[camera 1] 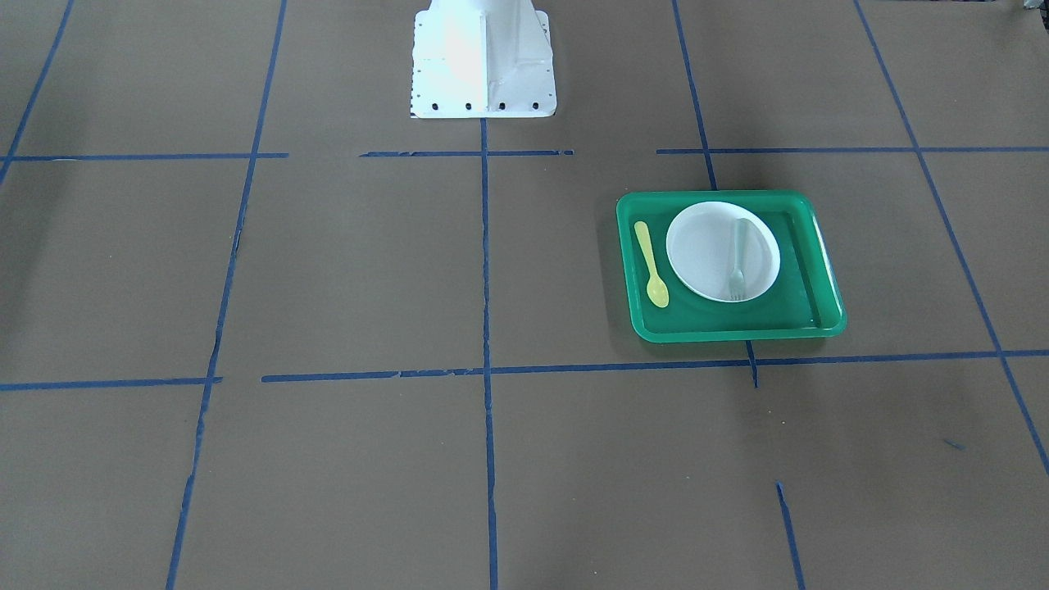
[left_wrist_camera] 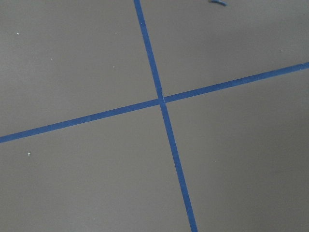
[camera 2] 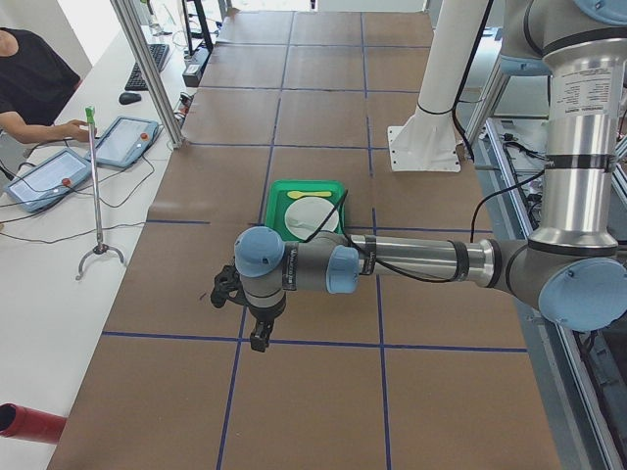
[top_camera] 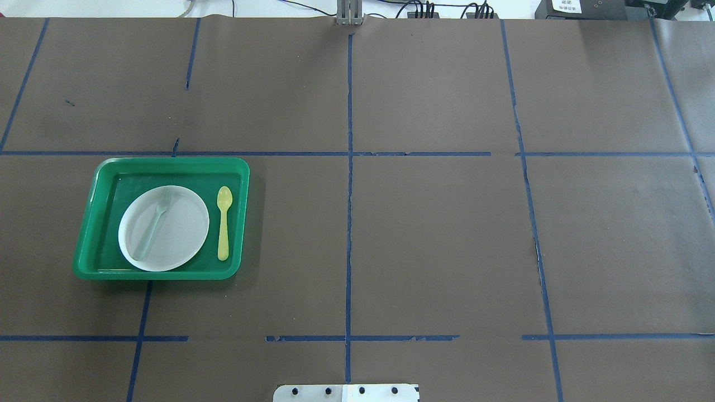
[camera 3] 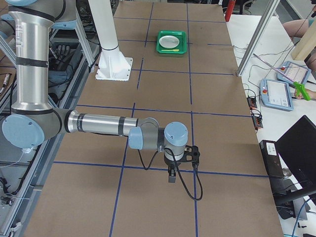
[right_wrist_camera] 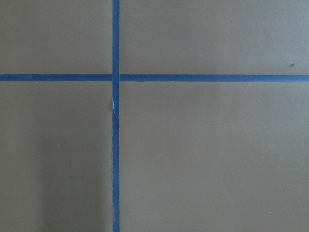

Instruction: Place spoon

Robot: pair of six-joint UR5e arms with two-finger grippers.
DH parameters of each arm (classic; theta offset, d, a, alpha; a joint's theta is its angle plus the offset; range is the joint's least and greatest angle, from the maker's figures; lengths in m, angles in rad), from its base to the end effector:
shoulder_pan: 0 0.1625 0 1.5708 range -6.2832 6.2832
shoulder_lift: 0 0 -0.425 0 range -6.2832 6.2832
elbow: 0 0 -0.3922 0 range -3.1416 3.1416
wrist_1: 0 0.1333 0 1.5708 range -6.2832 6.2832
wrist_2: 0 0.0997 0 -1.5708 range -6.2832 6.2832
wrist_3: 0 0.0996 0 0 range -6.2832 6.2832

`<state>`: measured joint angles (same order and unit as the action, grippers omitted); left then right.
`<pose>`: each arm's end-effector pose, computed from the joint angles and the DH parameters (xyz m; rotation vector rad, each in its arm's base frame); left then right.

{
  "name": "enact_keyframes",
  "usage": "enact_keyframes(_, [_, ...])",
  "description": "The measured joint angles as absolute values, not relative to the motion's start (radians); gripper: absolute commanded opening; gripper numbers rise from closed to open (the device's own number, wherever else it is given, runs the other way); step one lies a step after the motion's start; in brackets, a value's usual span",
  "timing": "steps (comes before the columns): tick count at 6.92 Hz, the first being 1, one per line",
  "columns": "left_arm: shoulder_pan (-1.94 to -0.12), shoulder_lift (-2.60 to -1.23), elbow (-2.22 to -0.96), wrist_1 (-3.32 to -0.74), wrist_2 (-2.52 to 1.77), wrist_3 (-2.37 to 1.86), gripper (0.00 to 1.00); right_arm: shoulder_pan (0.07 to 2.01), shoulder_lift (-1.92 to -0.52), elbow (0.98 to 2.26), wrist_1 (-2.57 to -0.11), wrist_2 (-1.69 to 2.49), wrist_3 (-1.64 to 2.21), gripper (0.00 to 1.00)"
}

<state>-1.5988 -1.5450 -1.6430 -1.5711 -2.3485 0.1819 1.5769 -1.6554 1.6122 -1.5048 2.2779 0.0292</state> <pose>-0.0769 -0.4818 0.6354 0.1257 0.7695 0.1642 0.0714 -0.4569 0.6763 0.0137 -0.7073 0.0258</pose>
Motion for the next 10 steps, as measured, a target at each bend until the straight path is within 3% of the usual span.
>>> enact_keyframes(4, [-1.607,-1.59,-1.57,-1.547,-2.35,0.179,1.0,1.577,-1.655,1.611,-1.505,2.278,0.029,1.0])
enact_keyframes(10, [-1.693,-1.605,-1.57,-1.454,-2.354,0.046,1.0,1.577,-1.655,1.612,-1.505,2.277,0.029,1.0])
